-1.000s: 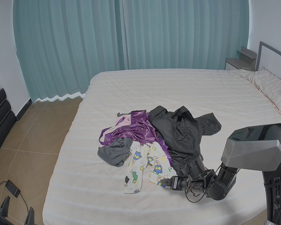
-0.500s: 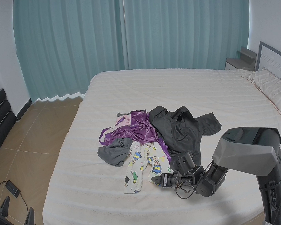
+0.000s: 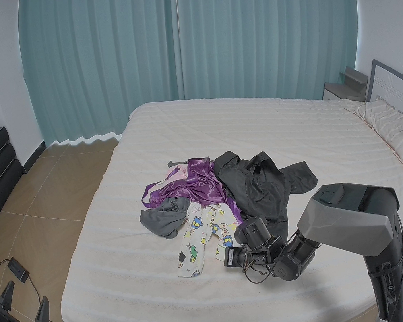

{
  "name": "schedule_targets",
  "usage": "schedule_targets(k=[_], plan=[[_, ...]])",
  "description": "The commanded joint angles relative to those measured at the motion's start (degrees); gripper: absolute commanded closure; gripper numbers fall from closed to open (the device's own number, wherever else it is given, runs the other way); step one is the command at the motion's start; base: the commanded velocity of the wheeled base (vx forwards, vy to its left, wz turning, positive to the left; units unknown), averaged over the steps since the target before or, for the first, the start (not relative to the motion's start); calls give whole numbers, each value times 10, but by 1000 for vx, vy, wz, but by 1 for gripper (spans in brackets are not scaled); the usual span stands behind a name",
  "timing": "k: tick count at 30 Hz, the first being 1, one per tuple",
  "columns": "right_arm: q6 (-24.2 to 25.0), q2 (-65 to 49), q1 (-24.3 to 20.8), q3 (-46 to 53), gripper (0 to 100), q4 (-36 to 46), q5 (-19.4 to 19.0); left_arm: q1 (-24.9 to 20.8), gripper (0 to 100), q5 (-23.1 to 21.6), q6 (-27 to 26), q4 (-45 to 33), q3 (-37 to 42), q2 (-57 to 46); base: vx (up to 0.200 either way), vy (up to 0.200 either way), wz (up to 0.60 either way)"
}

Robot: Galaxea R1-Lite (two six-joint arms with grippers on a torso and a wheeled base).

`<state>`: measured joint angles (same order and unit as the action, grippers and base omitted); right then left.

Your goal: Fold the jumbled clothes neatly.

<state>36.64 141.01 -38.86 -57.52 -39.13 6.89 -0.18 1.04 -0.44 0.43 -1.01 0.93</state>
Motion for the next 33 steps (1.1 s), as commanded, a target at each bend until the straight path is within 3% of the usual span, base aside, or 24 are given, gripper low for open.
schedule_targets(k=[1,6,12,20,23,33], plan=[[8,-32,5,31,100,-6,-1,0,0,0,0,0,10,-9,0,0,0],[52,-108,5,102,100,-7,-8,0,0,0,0,0,10,-9,0,0,0],[62,-230,-1,222,100,-42,-32,0,0,0,0,0,10,-9,0,0,0],[62,-390,-31,382,100,-147,-44,0,0,0,0,0,10,-9,0,0,0],[60,-489,-62,453,100,-184,-44,0,0,0,0,0,10,-9,0,0,0],[27,-739,-116,512,100,-158,-55,0,0,0,0,0,10,-9,0,0,0]])
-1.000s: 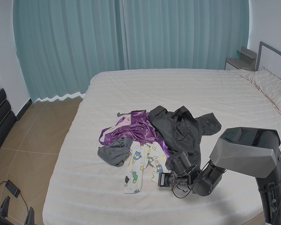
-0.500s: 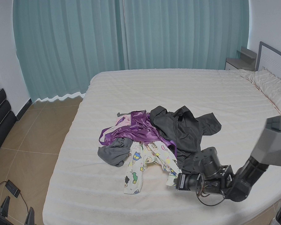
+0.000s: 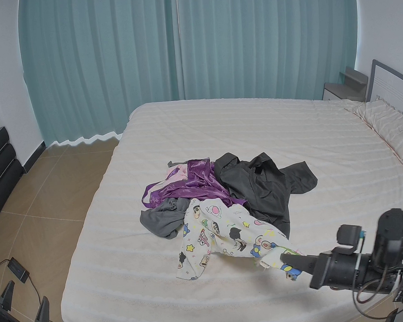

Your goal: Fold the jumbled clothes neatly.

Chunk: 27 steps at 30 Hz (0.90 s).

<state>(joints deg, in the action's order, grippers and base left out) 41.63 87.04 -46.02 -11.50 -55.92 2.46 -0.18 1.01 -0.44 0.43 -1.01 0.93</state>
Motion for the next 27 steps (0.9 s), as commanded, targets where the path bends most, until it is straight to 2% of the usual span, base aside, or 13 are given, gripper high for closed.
schedule_targets(k=[1,3,8,17,18,19,21,22,24,27], plan=[[-27,-221,-45,52,100,20,-13,0,0,0,0,0,10,-9,0,0,0],[-30,-241,-46,51,100,34,-18,0,0,0,0,0,10,-9,0,0,0],[-34,-319,-41,55,100,75,-60,0,0,-5,-4,2,10,-9,0,0,0],[-52,-340,-25,46,100,92,-77,0,0,-15,-11,7,8,-9,0,0,0],[-51,-340,-22,45,100,92,-84,-1,0,-18,-6,12,-6,-6,0,0,0],[-52,-337,-17,43,100,92,-91,-2,0,-28,8,28,-54,22,0,0,0],[-52,-335,-2,37,100,92,-110,-3,0,-42,71,57,-152,124,0,0,0],[-51,-334,12,31,100,92,-128,-1,0,-59,91,70,-174,184,0,0,0],[-51,-334,30,24,100,93,-149,-14,0,-103,55,75,-174,234,0,0,0],[-51,-317,68,17,100,92,-180,-81,0,-232,24,69,-152,329,0,0,0]])
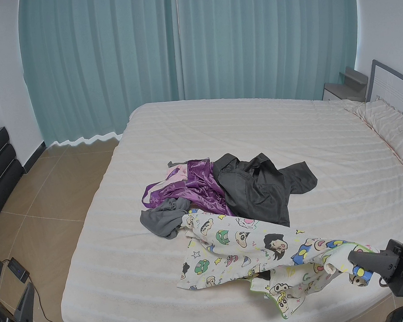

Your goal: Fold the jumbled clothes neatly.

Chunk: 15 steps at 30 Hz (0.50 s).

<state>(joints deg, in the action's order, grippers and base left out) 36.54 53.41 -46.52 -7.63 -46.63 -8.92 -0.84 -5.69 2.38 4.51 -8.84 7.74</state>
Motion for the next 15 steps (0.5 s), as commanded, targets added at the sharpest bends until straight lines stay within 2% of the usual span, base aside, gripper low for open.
schedule_targets(k=[1,2,5,8,9,10,15], plan=[[0,20,73,-22,100,0,-66,-74,0,-165,-4,28,-73,261,0,0,0],[-1,33,91,-24,100,-2,-78,-109,0,-196,-6,27,-67,311,0,0,0],[0,55,106,-32,100,-3,-87,-184,0,-185,-12,33,-66,445,0,0,0],[-1,73,110,-35,100,-7,-87,-211,0,-176,-16,76,-64,584,0,0,0],[-1,73,110,-35,100,-7,-87,-211,0,-176,-16,76,-64,584,0,0,0],[-1,81,110,-41,100,-7,-87,-230,0,-175,-9,133,-57,657,0,0,0],[-1,93,123,-62,100,-7,-87,-283,0,-161,14,255,-55,841,0,0,0]])
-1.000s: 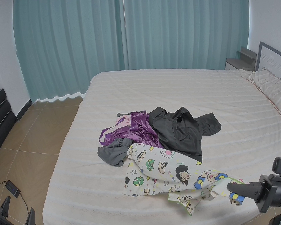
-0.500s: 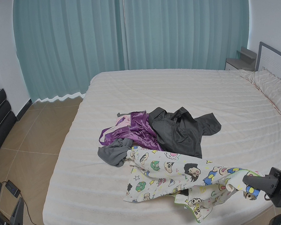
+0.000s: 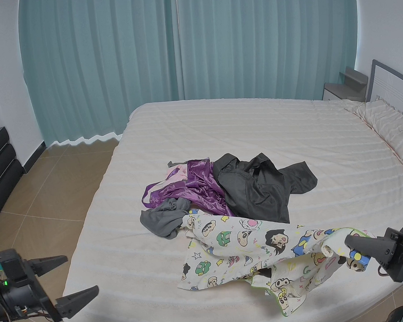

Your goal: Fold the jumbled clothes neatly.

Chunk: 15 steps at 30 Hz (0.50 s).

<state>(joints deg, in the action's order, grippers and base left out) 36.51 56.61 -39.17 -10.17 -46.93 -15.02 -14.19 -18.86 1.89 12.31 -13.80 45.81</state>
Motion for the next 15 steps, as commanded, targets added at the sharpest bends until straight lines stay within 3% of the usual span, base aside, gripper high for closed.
schedule_targets(k=[1,5,7,15], plan=[[0,61,50,-36,100,-3,-26,-158,0,-19,20,199,-5,491,0,0,0],[0,65,50,-34,100,1,-26,-182,0,10,22,273,-6,576,0,0,0],[0,69,52,-37,100,-3,-26,-205,0,20,41,349,-7,654,0,0,0],[0,81,53,-64,100,-3,-26,-248,0,59,91,501,-11,775,0,0,0]])
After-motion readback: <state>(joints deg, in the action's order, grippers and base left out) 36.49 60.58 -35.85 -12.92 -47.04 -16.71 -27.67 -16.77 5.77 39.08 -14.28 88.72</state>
